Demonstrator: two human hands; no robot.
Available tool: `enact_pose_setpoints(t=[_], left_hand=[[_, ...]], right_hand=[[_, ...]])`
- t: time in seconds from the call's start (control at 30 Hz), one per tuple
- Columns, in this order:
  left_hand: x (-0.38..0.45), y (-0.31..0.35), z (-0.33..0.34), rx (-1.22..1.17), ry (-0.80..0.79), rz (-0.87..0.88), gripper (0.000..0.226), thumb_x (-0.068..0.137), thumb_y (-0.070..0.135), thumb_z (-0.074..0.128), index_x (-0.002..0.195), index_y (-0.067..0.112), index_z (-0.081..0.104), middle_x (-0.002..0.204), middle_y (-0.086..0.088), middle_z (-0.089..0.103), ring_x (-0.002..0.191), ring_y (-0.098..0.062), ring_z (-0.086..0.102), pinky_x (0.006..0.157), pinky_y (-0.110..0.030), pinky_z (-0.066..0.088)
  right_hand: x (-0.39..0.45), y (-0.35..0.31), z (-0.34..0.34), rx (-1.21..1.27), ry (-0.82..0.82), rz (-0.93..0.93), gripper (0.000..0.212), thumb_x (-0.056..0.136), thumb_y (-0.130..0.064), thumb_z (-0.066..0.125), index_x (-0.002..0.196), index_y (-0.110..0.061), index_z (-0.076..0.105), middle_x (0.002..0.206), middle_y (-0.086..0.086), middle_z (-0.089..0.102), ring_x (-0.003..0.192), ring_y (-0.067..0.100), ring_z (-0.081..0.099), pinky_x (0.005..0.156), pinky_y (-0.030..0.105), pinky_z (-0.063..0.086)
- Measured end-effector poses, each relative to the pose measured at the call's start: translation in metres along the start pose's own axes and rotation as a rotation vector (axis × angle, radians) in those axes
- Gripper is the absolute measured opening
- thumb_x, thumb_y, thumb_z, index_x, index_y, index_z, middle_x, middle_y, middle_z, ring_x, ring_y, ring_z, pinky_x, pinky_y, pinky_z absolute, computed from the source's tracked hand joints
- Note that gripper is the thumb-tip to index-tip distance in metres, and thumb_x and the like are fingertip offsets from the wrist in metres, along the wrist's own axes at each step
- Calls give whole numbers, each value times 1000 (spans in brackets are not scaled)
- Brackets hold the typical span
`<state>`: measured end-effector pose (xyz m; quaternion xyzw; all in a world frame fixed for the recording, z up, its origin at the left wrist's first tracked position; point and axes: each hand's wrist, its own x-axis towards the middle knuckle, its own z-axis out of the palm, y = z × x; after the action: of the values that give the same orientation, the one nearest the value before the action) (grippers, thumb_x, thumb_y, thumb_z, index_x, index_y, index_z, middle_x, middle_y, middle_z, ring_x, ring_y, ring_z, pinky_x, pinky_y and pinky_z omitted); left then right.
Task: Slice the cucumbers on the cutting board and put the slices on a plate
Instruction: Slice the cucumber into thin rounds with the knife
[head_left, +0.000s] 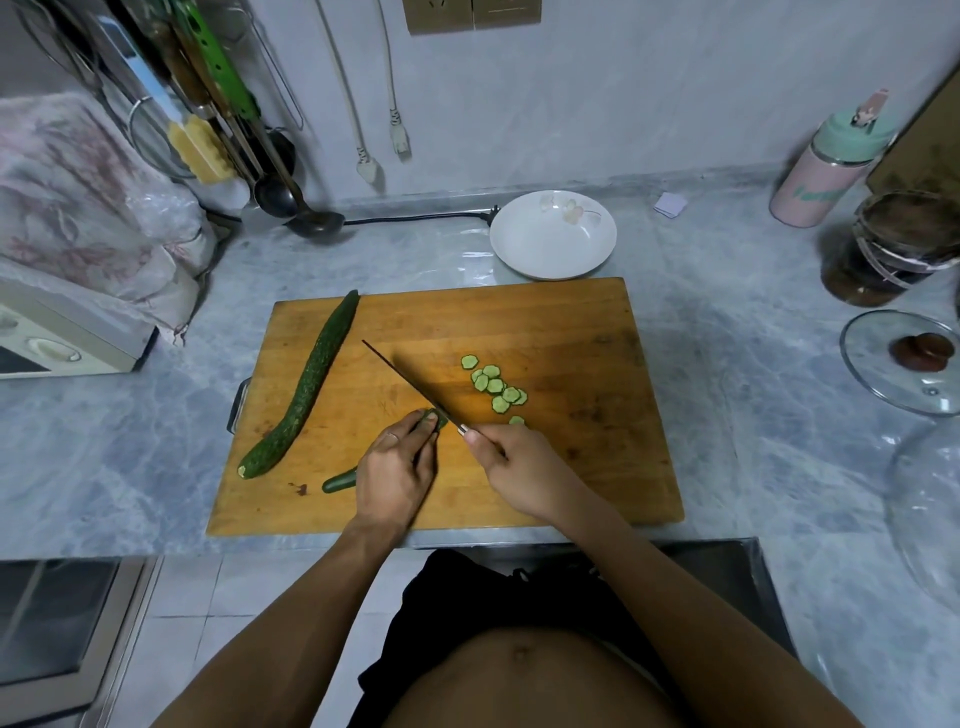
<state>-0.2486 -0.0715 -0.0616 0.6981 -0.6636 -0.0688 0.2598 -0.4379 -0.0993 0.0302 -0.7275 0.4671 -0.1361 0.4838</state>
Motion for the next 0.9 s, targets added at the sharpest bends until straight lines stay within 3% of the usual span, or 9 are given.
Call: enact_pose_setpoints(t=[0.07,0.2,0.3,0.47,0.63,0.77,0.9], left_hand=[[2,0,1,-6,-6,-21,31,88,13,60,117,11,70,124,-9,66,105,-30,65,78,-41,58],[4,3,0,-20,-14,-68,31,88,10,61,117,9,71,125,-10,66,105,-30,66,81,-43,58],[4,2,1,-6,-21,-62,32,87,14,58,117,11,71,125,-8,66,105,-29,66,79,-42,58],[4,-1,3,-24,-26,-86,32,86,8,64,117,10,71,125,-10,65,108,-29,65,85,-42,57],[3,-2,3,-15,-6,-61,28,83,6,66,110,10,73,121,-11,68,103,-29,67,81,-40,58],[3,0,3,-15,-6,-77,32,85,15,57,113,12,73,123,-9,67,104,-27,67,80,-42,58],[4,-1,3,-10,-15,-59,34,84,15,56,114,12,72,123,-10,66,105,-28,67,78,-43,59]], right_hand=[[1,1,-4,24,-6,28,43,108,-35,37,72,-13,45,63,4,45,56,13,41,56,30,29],[-4,6,-8,71,-33,67,50,108,-38,34,82,3,48,70,15,48,54,16,40,57,30,30],[-14,6,-10,58,-38,23,45,108,-36,37,70,-13,43,64,12,46,53,16,41,58,31,30],[-24,3,-13,38,-20,-29,42,107,-33,39,69,-15,44,61,7,44,57,16,43,58,33,30],[-26,0,-8,45,-13,-25,48,107,-34,41,59,-37,44,54,-6,40,52,10,38,57,32,29],[-20,-3,-13,60,-44,22,43,108,-33,38,69,-15,43,57,2,41,45,8,37,55,30,28],[-6,-5,-9,37,-47,42,42,108,-33,36,72,-12,41,57,-1,36,45,7,35,52,29,25]])
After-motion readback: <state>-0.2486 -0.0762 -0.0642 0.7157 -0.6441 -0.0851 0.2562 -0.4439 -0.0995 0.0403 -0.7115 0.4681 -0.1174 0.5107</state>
